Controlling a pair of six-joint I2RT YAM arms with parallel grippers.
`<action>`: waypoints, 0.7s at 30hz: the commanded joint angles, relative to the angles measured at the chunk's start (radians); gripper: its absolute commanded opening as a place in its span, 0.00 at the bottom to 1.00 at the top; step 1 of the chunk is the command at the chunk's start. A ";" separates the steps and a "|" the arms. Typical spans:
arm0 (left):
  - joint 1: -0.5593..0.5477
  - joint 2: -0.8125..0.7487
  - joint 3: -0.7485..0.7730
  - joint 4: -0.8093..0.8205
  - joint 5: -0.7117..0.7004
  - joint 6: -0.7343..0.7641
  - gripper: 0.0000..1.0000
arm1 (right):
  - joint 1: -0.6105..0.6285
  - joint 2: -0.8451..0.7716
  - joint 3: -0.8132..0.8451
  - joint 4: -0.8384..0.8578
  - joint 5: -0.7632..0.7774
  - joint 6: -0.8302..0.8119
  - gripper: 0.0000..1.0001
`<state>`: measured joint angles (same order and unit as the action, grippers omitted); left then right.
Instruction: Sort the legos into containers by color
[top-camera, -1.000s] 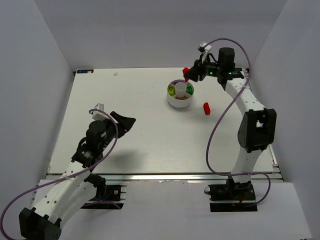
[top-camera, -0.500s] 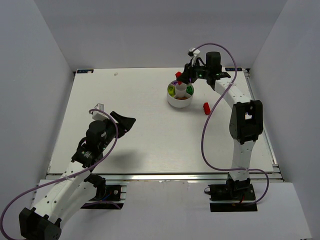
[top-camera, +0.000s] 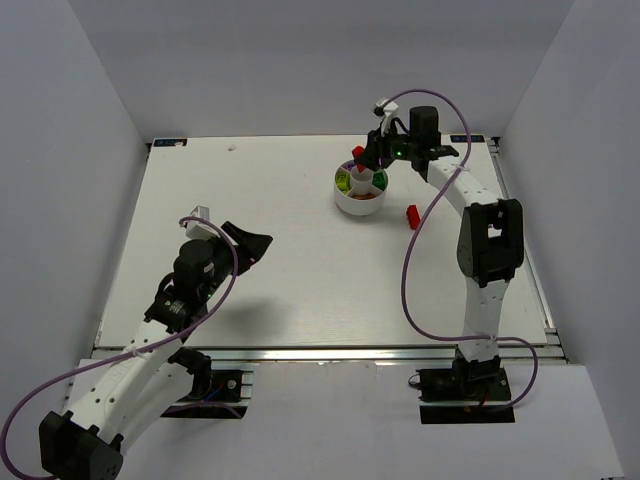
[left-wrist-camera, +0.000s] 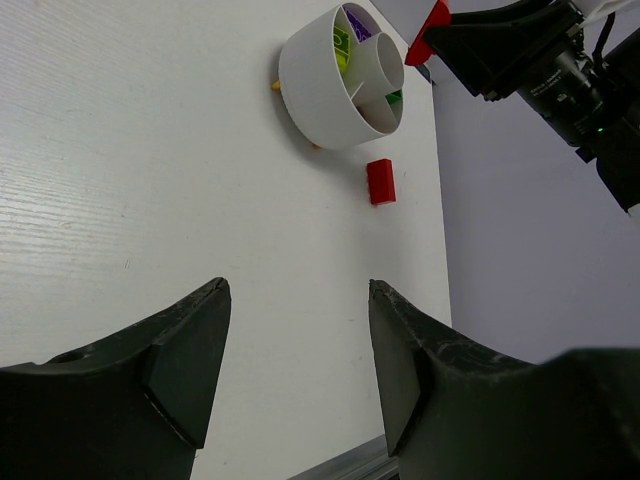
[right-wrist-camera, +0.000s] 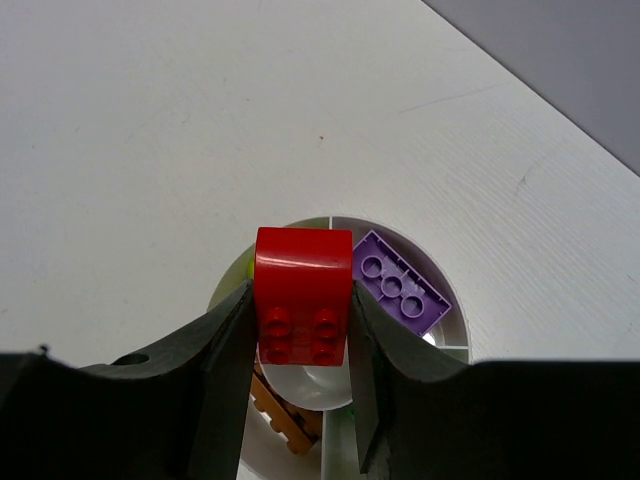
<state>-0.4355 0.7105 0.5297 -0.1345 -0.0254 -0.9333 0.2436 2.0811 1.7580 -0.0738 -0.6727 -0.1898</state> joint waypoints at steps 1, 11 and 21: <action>0.000 -0.005 0.021 0.010 0.004 0.002 0.67 | 0.003 0.028 0.037 0.003 0.027 -0.016 0.29; 0.000 0.001 0.023 0.013 0.002 0.002 0.67 | 0.003 0.033 0.035 -0.006 0.042 -0.025 0.55; 0.000 0.000 0.023 0.019 0.004 0.005 0.68 | -0.007 -0.090 0.032 -0.084 0.109 -0.030 0.75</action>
<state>-0.4355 0.7189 0.5301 -0.1280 -0.0254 -0.9333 0.2436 2.1075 1.7580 -0.1410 -0.6094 -0.2073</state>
